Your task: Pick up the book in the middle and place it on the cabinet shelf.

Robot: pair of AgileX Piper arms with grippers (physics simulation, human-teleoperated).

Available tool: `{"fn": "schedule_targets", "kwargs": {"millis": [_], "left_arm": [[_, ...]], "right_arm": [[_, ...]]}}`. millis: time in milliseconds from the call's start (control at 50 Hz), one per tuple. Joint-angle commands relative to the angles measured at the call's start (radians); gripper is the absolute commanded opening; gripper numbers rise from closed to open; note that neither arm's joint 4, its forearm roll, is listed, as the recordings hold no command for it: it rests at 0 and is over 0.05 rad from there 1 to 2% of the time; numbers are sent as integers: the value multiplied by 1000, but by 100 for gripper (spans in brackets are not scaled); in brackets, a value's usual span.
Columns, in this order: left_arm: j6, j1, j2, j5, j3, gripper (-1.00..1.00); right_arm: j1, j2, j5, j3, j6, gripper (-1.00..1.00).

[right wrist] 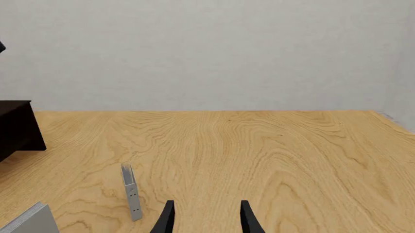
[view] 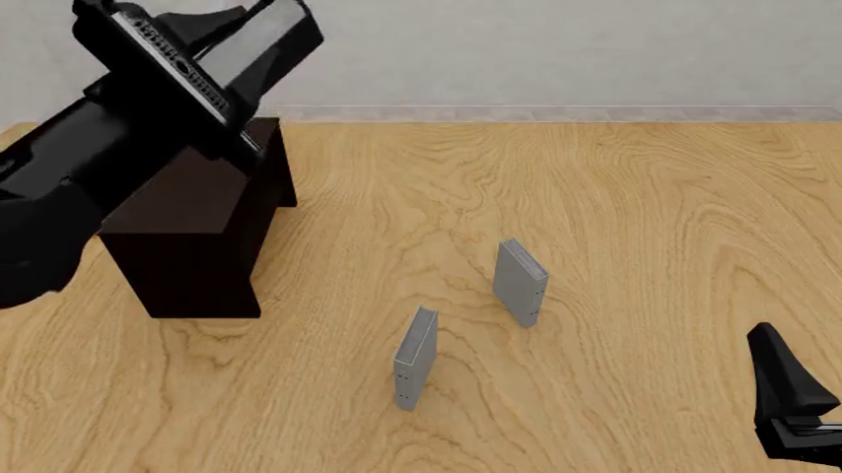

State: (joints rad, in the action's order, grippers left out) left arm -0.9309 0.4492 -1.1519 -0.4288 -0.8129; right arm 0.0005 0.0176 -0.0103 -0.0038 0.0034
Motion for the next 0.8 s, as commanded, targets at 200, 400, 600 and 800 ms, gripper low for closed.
{"fn": "schedule_targets", "kwargs": {"millis": [200,400,600,800], "left_arm": [[-242,17,-27,-193,148,-100],[-293,4,-24,-209,175,-100],[-325,-11,-15,-230,206,-100],[-366,-39,-47,-261,218,-100]], "right_arm": [[0,0,0,0,0,100],[0,0,0,0,0,100],[0,0,0,0,0,100],[0,0,0,0,0,100]]}}
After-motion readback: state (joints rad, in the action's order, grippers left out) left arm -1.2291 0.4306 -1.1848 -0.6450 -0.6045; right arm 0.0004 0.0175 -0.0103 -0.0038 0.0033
